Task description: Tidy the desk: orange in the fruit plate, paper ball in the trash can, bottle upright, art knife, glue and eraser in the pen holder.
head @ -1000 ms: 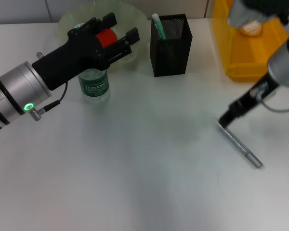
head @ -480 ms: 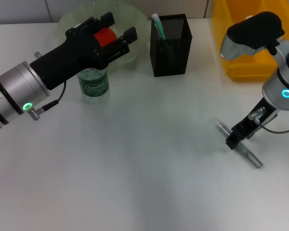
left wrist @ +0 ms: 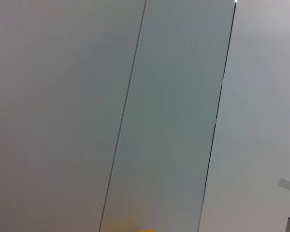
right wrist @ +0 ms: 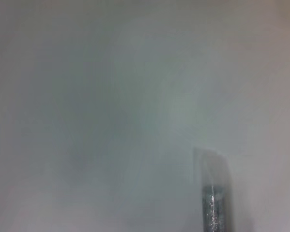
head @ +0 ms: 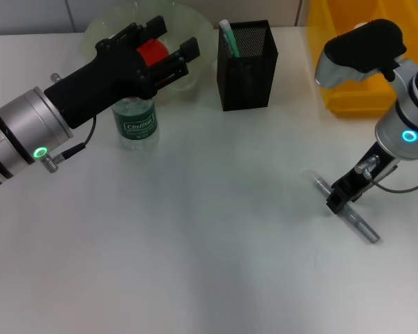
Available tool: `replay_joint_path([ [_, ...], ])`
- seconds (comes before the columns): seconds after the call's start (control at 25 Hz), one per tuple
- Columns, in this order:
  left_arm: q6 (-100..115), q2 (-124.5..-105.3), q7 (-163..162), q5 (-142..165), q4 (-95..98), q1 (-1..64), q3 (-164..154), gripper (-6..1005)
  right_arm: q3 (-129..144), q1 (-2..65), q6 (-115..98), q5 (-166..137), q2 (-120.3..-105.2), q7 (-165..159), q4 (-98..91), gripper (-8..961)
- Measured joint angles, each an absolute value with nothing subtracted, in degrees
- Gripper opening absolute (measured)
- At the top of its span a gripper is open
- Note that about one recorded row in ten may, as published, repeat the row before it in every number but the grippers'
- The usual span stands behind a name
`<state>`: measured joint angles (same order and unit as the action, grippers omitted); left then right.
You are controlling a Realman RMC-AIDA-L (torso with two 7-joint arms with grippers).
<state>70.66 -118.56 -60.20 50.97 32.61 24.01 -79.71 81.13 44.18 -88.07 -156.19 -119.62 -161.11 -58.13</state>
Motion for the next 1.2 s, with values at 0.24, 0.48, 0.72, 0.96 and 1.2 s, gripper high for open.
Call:
replay_joint_path([
  [0.24,70.8,-118.56,-60.2,51.0,32.6,24.0,-79.7,771,81.1,45.1,-87.3,-156.2,-119.58,-161.1,-56.3,388],
  [0.48,70.8,-118.56,-60.2,51.0,32.6,24.2,-79.7,771,81.1,45.3,-87.2,-156.2,-119.55,-161.1,-56.2,350],
  [0.72,70.7,-118.56,-60.2,51.0,32.6,24.2,-79.7,771,81.1,45.3,-87.2,-156.2,-119.53,-161.1,-56.2,277],
  [0.96,70.7,-118.56,-60.2,51.0,32.6,24.2,-79.7,771,80.5,45.2,-87.1,-155.9,-119.47,-161.0,-56.5,188],
  [1.2,70.7,-118.56,-60.2,51.0,32.6,24.3,-79.7,771,80.4,45.1,-86.4,-155.8,-119.43,-160.9,-56.9,142],
])
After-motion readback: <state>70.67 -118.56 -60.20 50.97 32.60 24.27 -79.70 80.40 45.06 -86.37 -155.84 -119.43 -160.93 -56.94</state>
